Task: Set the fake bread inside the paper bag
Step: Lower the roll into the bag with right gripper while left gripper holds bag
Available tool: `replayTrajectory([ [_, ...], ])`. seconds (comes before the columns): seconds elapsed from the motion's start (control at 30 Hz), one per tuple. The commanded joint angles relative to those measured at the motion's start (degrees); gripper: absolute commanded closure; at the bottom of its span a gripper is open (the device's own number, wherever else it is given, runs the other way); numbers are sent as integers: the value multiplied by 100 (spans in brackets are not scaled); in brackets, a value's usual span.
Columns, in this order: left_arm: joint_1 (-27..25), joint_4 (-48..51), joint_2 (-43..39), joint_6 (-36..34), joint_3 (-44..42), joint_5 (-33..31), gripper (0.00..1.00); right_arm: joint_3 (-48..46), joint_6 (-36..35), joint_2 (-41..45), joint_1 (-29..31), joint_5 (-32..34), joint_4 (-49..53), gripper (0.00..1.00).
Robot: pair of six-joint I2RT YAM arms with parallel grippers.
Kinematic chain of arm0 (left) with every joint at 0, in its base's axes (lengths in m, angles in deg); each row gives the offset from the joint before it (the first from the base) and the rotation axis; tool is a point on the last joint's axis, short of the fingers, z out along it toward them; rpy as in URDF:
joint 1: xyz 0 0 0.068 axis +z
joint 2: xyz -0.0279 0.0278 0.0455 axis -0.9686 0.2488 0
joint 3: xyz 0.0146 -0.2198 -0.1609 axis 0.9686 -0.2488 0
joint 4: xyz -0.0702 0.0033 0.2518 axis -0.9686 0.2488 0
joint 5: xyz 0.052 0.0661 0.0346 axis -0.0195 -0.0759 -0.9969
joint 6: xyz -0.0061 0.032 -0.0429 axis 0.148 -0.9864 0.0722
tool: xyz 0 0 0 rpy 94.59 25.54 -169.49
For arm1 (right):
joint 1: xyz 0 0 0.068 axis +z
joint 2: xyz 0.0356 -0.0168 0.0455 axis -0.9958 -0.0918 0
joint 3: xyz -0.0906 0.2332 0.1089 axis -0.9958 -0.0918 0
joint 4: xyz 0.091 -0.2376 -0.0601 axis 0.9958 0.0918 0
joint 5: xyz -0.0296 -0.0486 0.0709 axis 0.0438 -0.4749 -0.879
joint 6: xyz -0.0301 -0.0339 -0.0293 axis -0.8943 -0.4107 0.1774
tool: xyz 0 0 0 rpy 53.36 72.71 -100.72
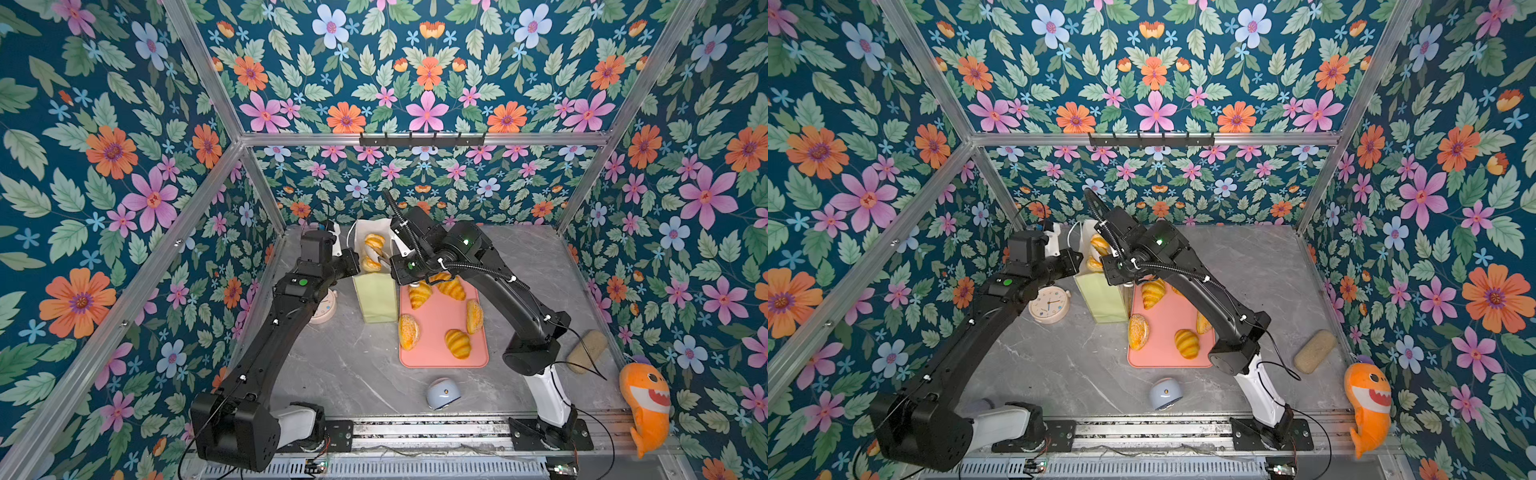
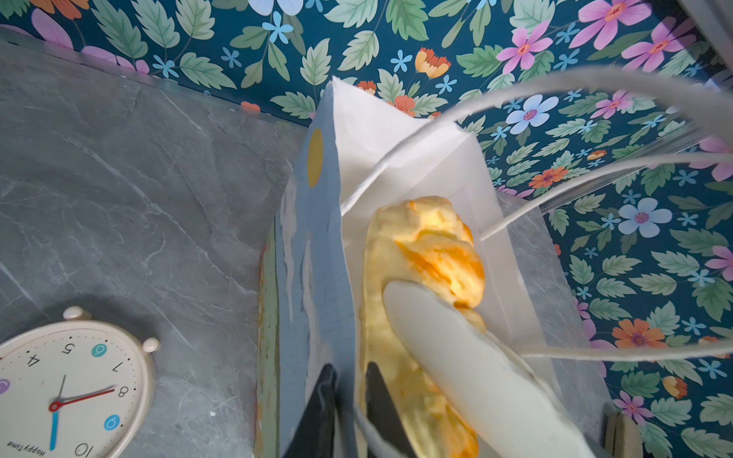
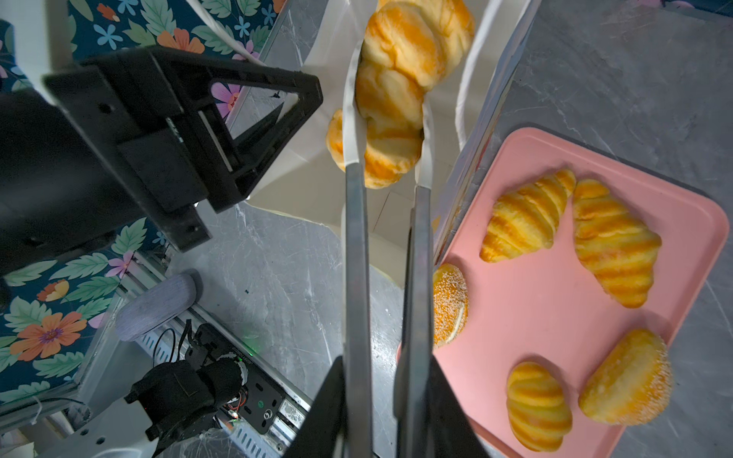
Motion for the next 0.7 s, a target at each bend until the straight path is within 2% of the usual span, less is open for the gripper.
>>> replayTrajectory([
  [0.0, 2, -115, -13, 17, 6, 74, 84, 33, 6, -24, 14, 106, -181, 71],
  [0.67, -2, -138, -59, 19, 19, 116, 86, 68, 24, -34, 13, 38, -181, 59],
])
